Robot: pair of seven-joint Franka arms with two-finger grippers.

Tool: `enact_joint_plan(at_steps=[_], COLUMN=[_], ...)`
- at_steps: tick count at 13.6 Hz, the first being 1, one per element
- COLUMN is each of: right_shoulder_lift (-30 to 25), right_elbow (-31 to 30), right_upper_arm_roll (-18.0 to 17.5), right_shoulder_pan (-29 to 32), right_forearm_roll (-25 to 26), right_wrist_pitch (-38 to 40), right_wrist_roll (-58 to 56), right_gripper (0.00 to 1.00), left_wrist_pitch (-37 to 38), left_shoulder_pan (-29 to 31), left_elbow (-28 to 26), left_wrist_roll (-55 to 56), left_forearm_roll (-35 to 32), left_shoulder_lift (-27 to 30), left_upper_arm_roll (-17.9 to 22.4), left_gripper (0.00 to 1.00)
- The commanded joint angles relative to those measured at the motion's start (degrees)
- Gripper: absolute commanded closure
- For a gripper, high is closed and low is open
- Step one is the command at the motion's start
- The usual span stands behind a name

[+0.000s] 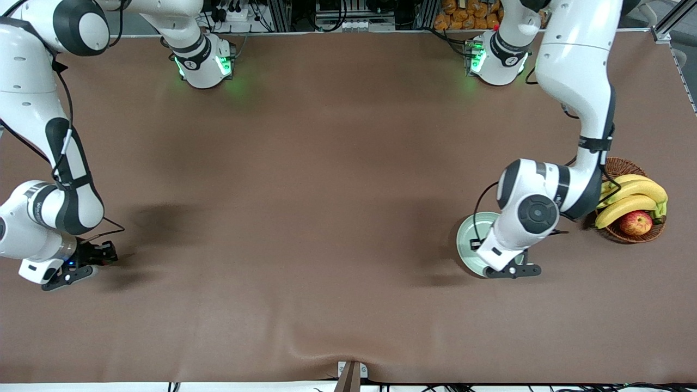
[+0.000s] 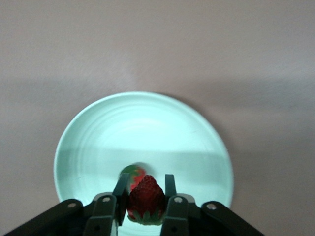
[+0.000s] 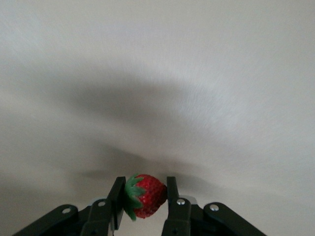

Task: Collect all strawberries into plate
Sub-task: 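Lower the held strawberry onto the plate and open the left gripper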

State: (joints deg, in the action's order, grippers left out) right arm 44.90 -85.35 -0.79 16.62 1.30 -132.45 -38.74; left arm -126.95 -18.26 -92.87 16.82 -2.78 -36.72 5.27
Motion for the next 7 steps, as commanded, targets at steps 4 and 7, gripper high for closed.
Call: enact_joint_plan(at_steps=[4,7], right_shoulder_lift=[-3.07,-2.63], right_elbow=[-0.43,0.18], right_upper_arm_roll=[-3.85,-4.92], right_shoulder_pan=[-5.97,-14.04], right_forearm_roll=[0.11,0.11], right_wrist_pitch=[0.61,0.26], right_wrist_roll=[-4.34,1.54], right_gripper=[1.0,1.0], left_wrist_pitch=[4.59,9.86], left_shoulder_pan=[3.66,5.69], left_elbow=[-2.76,-1.88], left_wrist_roll=[-7.05,-7.15], left_forearm_roll=[-0.83,-0.83], left_shoulder_lift=[7.61,13.24], left_upper_arm_roll=[-0.87,-0.79], left_gripper=[0.0,0.0])
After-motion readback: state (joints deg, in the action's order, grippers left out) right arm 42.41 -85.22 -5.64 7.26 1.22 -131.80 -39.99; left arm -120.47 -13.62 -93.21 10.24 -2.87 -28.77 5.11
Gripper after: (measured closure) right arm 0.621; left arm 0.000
